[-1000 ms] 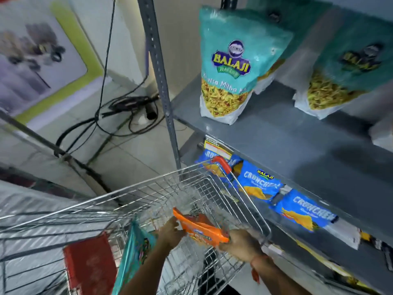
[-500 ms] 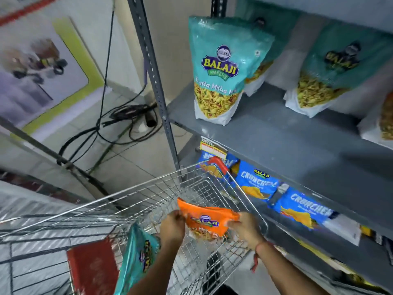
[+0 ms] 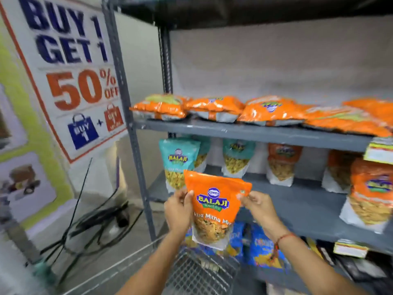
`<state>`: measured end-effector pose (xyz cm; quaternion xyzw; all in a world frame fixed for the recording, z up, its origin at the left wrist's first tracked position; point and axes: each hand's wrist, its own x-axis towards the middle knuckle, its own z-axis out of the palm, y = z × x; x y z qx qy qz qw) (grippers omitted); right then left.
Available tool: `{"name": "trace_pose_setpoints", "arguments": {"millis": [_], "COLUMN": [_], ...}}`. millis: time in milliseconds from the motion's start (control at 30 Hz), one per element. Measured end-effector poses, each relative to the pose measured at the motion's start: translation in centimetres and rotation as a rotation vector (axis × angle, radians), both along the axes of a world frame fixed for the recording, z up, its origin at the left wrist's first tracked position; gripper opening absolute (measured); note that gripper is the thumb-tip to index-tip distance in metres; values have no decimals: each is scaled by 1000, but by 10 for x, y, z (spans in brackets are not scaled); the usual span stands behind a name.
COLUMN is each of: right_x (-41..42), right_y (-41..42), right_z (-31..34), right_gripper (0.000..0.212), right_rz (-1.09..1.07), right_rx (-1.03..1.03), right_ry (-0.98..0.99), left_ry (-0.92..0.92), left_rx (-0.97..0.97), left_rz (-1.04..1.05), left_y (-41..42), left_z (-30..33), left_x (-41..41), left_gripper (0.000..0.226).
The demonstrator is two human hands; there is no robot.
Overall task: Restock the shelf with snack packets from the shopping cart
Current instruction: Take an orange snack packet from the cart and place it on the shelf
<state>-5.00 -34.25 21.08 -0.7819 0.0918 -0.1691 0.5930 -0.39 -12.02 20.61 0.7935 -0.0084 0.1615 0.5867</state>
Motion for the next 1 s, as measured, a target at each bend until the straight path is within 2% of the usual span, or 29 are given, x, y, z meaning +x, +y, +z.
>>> {"name": "trace_pose_setpoints", "arguments": {"millis": [67,100,300,433,533,767,867,1000], "right_x": [-20,-28,-59,-72,-79,-82,-79,-70], "right_y": [-6,-12,-61,-88,-101,-110,-119,-144], "right_z": [57,81,189,224,233,226,208,166], "right_gripper": [29,24,13,13,13,18,20,11], "right_rz": [-34,-45,-143,-186,-204,-222,-219,-219], "right_rx": [1,-16,-101,-149,-192,-210,-166,-97], "right_ry": [-102,-147,-315,-377,-389,-358,-317,-242], "left_ry": [-49,-70,-168,-177,-185,-160,-99,-16], "left_rx": [-34,-50,-114,-153,-183,-207,-230,-199], "left_rz": [-78,-121,-286,-360,-395,-433,-469,-471], "left_y": [-15,-22,-69,-96,-107,-126,-134,-157], "left_z": [48,70,180,222,230,214,196,153], "left_x": [0,0,-4,-16,-23,-12,-4,6], "left_gripper": [21,17,15,8,17,9,14,12]}}
